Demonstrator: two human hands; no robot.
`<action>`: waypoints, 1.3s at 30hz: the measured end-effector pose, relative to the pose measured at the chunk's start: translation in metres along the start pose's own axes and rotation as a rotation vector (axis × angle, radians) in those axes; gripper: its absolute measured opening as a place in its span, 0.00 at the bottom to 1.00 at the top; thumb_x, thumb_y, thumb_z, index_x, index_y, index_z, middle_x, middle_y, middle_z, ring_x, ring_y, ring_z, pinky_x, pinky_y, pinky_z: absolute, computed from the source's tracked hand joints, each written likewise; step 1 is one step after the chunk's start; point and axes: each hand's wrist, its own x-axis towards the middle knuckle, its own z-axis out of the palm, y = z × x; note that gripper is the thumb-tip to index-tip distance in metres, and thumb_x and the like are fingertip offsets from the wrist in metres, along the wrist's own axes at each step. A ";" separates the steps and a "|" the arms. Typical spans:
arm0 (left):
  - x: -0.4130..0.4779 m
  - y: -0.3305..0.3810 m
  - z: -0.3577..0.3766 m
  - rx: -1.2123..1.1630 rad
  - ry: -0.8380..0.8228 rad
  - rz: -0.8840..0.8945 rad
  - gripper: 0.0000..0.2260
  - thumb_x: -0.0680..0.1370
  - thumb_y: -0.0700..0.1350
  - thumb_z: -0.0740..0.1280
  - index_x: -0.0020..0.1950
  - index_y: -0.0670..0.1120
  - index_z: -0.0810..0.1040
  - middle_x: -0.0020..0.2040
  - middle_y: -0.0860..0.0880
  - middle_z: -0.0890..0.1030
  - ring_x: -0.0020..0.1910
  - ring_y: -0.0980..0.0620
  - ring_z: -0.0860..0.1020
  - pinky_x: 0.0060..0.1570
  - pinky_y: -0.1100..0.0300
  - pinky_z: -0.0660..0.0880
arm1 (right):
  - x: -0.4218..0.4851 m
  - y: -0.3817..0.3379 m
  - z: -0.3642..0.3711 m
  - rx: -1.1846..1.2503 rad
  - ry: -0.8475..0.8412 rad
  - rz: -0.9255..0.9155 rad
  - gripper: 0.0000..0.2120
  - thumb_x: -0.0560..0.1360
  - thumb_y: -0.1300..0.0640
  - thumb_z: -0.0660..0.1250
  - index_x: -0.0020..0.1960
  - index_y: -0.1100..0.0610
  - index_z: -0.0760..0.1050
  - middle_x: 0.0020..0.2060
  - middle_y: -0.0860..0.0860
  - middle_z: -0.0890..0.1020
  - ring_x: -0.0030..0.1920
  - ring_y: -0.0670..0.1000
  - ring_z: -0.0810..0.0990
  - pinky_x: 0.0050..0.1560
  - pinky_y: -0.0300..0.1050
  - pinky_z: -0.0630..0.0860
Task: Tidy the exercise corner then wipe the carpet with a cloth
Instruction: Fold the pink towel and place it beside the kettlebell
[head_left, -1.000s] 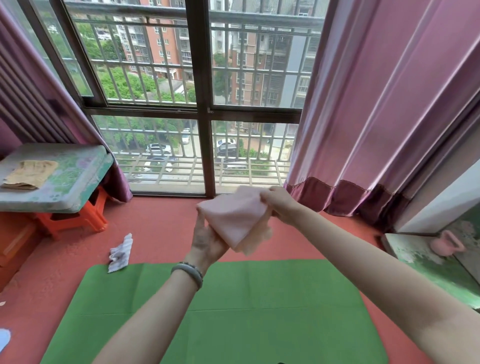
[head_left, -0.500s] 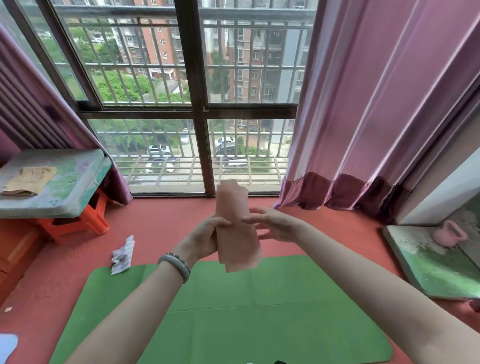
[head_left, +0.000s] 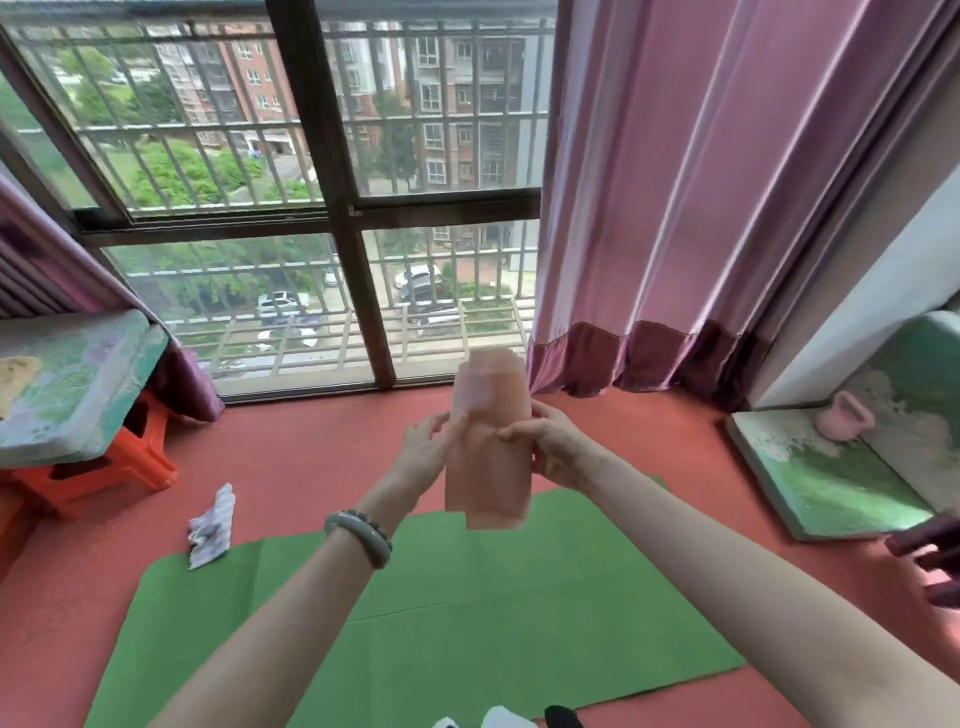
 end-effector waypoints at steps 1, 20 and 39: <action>-0.001 0.001 0.005 -0.125 -0.086 -0.049 0.28 0.74 0.63 0.64 0.62 0.43 0.74 0.58 0.43 0.78 0.55 0.47 0.77 0.54 0.49 0.77 | -0.004 0.001 -0.007 0.039 -0.007 0.006 0.24 0.69 0.69 0.68 0.63 0.58 0.71 0.48 0.55 0.79 0.50 0.55 0.77 0.47 0.53 0.75; -0.015 0.024 0.202 -0.357 -1.096 -0.200 0.33 0.67 0.33 0.72 0.70 0.48 0.69 0.64 0.37 0.75 0.61 0.35 0.75 0.59 0.32 0.69 | -0.198 0.073 -0.148 0.216 0.558 0.091 0.32 0.71 0.58 0.72 0.70 0.55 0.62 0.60 0.55 0.76 0.59 0.58 0.77 0.58 0.60 0.75; -0.073 0.094 0.527 -0.242 -1.112 -0.360 0.20 0.73 0.26 0.60 0.60 0.44 0.74 0.49 0.44 0.80 0.43 0.48 0.80 0.40 0.52 0.80 | -0.357 0.100 -0.435 0.242 0.694 0.077 0.26 0.72 0.66 0.67 0.67 0.53 0.67 0.53 0.58 0.78 0.48 0.55 0.79 0.43 0.50 0.77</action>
